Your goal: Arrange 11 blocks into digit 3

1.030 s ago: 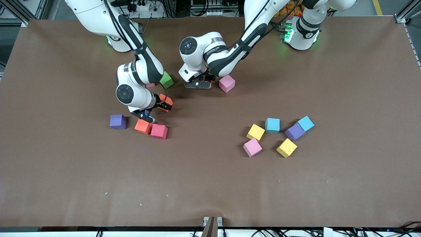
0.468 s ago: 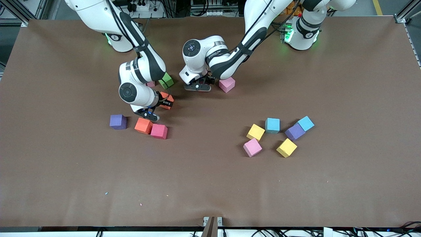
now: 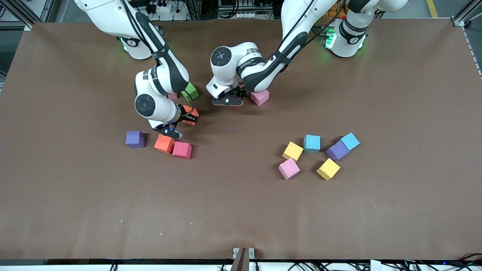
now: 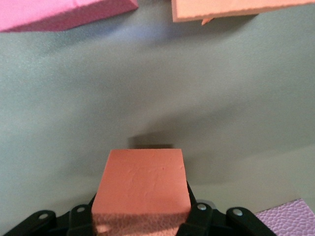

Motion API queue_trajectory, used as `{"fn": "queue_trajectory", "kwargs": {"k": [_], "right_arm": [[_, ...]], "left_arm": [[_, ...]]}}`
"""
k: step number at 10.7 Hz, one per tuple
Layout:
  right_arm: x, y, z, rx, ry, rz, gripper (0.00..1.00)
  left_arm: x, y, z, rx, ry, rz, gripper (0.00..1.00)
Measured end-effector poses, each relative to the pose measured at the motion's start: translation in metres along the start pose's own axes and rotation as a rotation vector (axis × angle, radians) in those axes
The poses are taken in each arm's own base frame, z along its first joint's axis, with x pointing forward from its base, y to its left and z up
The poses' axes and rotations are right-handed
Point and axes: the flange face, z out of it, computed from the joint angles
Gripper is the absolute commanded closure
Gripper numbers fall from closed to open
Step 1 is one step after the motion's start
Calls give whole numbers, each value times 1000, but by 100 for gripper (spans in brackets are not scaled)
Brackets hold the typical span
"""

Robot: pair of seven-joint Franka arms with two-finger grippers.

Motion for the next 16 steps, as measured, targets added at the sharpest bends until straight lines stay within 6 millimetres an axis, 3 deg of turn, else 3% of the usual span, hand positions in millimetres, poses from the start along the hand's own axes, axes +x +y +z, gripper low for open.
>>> {"fn": "queue_trajectory", "kwargs": {"k": [3,6,9,11,13,16], "right_arm": [[-4,-1,-10,2,-9,111,71],[-11,-3,-38,20,-12,213,71],[-8,4,-52,35,-14,406,73],[-9,5,-53,36,-17,532,74],[-14,10,-51,75,-49,628,75],[-40,5,-32,188,-49,799,75]], "left_arm": [[-4,3,-28,-9,24,-8,0],[3,-11,-78,4,42,-64,0],[46,-65,-127,13,-2,-210,0],[72,-106,-144,34,-50,-315,0],[77,-120,-129,37,-87,-440,0],[57,-115,-83,14,-79,-607,0]]}}
